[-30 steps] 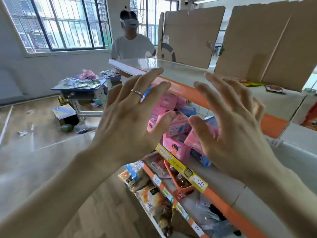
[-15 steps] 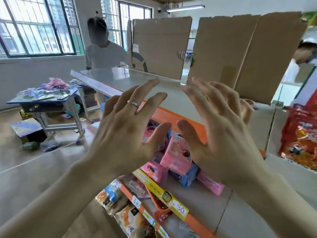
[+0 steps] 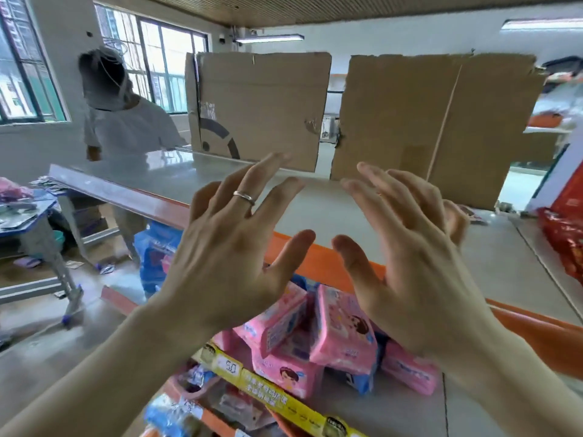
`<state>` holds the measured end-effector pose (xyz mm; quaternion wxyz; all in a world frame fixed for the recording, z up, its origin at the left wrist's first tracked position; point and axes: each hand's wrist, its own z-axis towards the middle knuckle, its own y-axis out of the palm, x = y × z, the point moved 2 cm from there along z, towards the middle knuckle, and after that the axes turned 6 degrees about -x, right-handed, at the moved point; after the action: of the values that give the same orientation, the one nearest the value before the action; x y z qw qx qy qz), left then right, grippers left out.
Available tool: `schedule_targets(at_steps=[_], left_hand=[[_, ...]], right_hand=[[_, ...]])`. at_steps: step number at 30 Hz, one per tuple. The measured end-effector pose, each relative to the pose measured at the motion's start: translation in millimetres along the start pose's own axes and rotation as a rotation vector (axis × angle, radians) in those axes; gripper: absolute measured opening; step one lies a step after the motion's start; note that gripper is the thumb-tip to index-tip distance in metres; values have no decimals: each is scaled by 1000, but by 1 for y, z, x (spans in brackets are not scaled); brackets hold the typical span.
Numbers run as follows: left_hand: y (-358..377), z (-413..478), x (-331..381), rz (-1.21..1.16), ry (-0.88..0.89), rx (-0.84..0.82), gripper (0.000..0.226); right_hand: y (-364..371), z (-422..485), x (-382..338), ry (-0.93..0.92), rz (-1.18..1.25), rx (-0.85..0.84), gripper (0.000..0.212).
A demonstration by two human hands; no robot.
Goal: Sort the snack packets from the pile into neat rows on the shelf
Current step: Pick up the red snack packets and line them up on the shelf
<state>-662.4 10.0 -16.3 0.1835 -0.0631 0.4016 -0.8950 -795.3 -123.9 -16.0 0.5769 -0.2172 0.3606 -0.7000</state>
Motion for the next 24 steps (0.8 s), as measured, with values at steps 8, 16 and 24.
schedule_targets(at_steps=[8,16,24], left_hand=[[21,19,-78,-132,107,10,53],[50,49,-65,-307,290,-6,52],[67,87,-40,-319,366,-40,48]], right_hand=[[35,32,-41,108,-148,87,53],[23,19,-23,269,-320,112,51],[8,22,17,372,-365,100,50]])
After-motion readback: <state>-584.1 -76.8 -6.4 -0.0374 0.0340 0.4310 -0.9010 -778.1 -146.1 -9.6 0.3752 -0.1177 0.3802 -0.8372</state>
